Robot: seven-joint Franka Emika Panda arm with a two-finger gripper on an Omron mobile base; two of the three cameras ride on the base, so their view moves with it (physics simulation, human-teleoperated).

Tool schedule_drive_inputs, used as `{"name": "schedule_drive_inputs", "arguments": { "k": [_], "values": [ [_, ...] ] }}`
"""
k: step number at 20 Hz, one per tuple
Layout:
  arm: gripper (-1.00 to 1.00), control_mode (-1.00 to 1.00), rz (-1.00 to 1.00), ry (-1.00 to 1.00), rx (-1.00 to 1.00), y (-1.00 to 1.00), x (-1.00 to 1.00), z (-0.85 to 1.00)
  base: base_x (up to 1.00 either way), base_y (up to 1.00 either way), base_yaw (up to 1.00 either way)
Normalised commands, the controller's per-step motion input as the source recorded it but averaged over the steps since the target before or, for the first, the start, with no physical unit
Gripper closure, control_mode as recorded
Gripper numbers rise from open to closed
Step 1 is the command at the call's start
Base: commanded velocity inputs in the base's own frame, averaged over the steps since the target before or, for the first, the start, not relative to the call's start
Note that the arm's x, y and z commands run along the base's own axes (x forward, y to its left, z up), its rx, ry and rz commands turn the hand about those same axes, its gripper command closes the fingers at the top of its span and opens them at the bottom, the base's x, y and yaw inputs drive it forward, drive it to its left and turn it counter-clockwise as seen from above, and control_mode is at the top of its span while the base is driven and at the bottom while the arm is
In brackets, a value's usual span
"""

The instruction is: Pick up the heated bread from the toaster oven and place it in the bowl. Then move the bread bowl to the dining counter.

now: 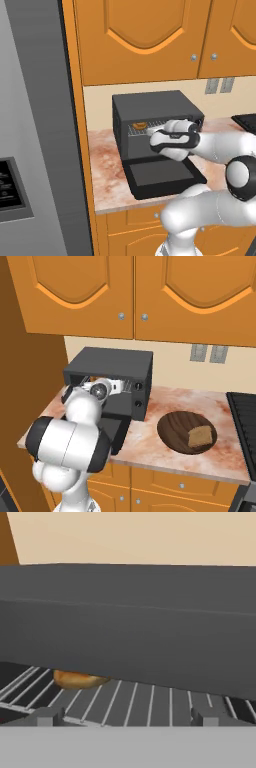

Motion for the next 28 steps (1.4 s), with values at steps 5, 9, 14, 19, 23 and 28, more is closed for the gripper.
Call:
{"name": "schedule_drive_inputs", "arguments": {
  "k": [5,9,14,19,23,28],
  "values": [
    [-1.0,-1.0,0.0,0.0,0.0,0.0,0.37,-0.37,0.0,0.0,0.0],
    [-1.0,-1.0,0.0,0.0,0.0,0.0,0.4,-0.41,0.0,0.0,0.0],
    [-1.0,-1.0,0.0,0.0,0.0,0.0,0.42,-0.34,0.0,0.0,0.0],
    [-1.0,-1.0,0.0,0.0,0.0,0.0,0.28,-0.42,0.0,0.0,0.0],
    [-1.0,-1.0,-0.04,0.06,0.0,0.0,0.08,-0.33,0.0,0.0,0.0],
    [-1.0,-1.0,-0.14,0.27,-0.03,-0.2,-0.23,-0.37,0.0,0.0,0.0]
  ]
}}
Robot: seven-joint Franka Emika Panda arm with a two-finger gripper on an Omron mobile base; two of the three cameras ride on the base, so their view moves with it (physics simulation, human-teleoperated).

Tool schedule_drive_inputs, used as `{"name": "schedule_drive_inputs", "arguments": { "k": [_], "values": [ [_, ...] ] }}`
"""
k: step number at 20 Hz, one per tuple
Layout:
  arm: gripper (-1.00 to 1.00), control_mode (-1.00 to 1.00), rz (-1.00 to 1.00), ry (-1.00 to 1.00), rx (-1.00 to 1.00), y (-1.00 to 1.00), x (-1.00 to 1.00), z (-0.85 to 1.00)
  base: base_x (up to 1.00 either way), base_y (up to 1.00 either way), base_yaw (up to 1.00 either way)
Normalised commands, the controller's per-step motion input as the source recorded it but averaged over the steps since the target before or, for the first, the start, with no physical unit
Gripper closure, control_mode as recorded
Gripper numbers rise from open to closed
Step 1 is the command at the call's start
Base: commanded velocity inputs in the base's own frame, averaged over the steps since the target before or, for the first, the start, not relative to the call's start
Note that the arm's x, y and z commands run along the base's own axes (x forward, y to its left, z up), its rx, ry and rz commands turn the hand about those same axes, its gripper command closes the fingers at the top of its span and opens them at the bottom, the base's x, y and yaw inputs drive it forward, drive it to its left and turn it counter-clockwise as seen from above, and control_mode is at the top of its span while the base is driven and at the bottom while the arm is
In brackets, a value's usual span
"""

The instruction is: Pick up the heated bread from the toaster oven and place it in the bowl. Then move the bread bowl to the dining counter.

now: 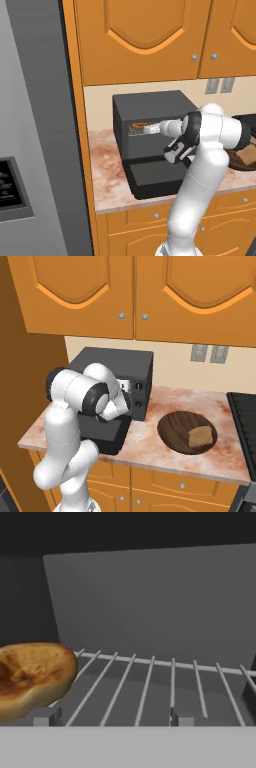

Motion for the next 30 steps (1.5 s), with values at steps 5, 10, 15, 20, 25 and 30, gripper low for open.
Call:
{"name": "schedule_drive_inputs", "arguments": {
  "k": [5,10,15,20,25,30],
  "values": [
    [-1.0,-1.0,-0.15,0.35,-0.1,-0.43,-0.56,-0.51,0.0,0.0,0.0],
    [-1.0,-1.0,-0.14,0.32,-0.09,-0.69,-0.92,-0.61,0.0,0.0,0.0],
    [-1.0,-1.0,-0.12,0.23,-0.05,-0.89,-1.0,-0.61,0.0,0.0,0.0],
    [-1.0,-1.0,-0.12,0.24,-0.07,-0.93,-1.0,-0.62,0.0,0.0,0.0],
    [-1.0,-1.0,-0.1,0.32,-0.13,-0.97,-1.0,-0.73,0.0,0.0,0.0],
    [-1.0,-1.0,-0.1,0.36,-0.09,-0.96,-1.0,-0.37,0.0,0.0,0.0]
  ]
}}
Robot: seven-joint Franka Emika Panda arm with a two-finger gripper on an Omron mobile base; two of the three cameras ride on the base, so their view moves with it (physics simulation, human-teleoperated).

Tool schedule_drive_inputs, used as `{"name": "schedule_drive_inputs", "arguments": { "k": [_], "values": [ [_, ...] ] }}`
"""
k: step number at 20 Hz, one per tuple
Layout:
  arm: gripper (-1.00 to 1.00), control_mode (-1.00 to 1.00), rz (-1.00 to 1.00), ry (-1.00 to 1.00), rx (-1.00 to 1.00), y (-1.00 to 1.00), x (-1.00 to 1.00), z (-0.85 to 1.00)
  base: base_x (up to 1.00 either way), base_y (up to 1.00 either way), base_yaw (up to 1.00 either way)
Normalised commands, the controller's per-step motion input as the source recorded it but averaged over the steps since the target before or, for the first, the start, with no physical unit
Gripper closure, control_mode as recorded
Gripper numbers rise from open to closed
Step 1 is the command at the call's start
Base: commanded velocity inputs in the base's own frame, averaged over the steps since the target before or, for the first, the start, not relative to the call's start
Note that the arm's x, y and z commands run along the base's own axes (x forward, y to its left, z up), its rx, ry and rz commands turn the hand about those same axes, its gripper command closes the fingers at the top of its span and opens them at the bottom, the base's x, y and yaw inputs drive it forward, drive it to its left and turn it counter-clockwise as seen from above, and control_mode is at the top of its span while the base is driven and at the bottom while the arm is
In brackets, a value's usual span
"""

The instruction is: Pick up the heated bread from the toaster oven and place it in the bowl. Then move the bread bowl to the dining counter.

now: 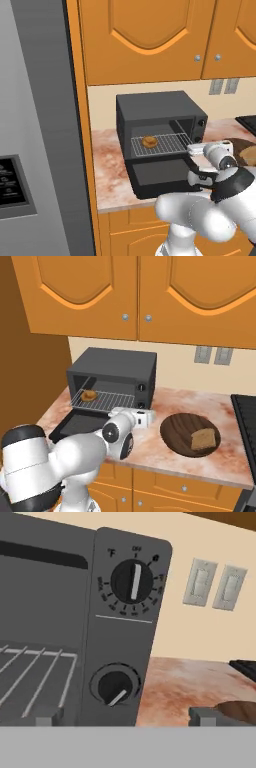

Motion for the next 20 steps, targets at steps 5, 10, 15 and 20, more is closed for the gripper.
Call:
{"name": "schedule_drive_inputs", "arguments": {
  "k": [5,10,15,20],
  "values": [
    [-1.0,-1.0,-0.13,0.2,0.04,-0.45,-0.97,0.83,0.0,0.0,0.0],
    [-1.0,-1.0,-0.04,0.19,0.07,-0.04,-0.67,1.0,0.0,0.0,0.0],
    [-1.0,-1.0,0.0,0.37,0.06,0.01,-0.63,1.0,0.0,0.0,0.0],
    [-1.0,-1.0,0.02,0.66,0.0,0.1,-0.61,0.88,0.0,0.0,0.0]
  ]
}}
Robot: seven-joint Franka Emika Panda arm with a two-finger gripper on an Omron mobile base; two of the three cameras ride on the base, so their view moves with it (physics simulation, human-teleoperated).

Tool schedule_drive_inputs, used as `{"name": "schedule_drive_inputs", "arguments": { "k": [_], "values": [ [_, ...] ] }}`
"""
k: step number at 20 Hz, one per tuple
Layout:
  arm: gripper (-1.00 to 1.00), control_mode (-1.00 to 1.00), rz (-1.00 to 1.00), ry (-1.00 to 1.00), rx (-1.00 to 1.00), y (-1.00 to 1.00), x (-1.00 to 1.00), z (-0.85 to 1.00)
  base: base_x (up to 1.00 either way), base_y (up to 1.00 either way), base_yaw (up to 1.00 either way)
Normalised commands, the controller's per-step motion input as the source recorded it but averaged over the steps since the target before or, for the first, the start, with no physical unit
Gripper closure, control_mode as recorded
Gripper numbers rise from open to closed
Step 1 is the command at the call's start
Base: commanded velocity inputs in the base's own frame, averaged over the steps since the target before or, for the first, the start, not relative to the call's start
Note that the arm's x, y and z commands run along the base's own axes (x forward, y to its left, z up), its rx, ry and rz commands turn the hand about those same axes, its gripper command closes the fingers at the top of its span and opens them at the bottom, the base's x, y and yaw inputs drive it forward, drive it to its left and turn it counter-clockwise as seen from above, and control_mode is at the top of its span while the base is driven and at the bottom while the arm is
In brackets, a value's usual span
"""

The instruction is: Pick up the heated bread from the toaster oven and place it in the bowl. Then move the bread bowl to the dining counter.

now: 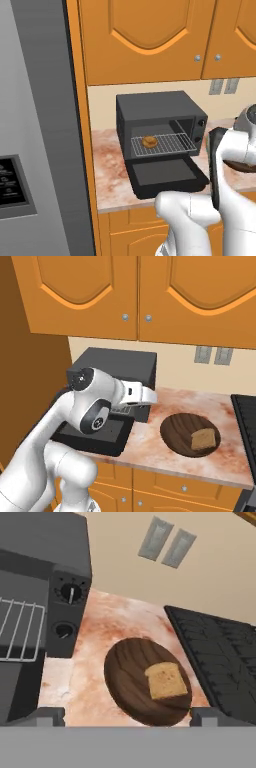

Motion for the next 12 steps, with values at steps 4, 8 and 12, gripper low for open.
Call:
{"name": "schedule_drive_inputs", "arguments": {
  "k": [4,8,12],
  "values": [
    [-1.0,-1.0,0.18,0.79,0.0,0.58,-0.28,0.16,0.0,0.0,0.0],
    [-1.0,-1.0,0.22,0.27,0.03,1.0,-0.11,-0.52,0.0,0.0,0.0],
    [-1.0,-1.0,0.13,0.05,0.17,1.0,-0.04,-0.94,0.0,0.0,0.0]
  ]
}}
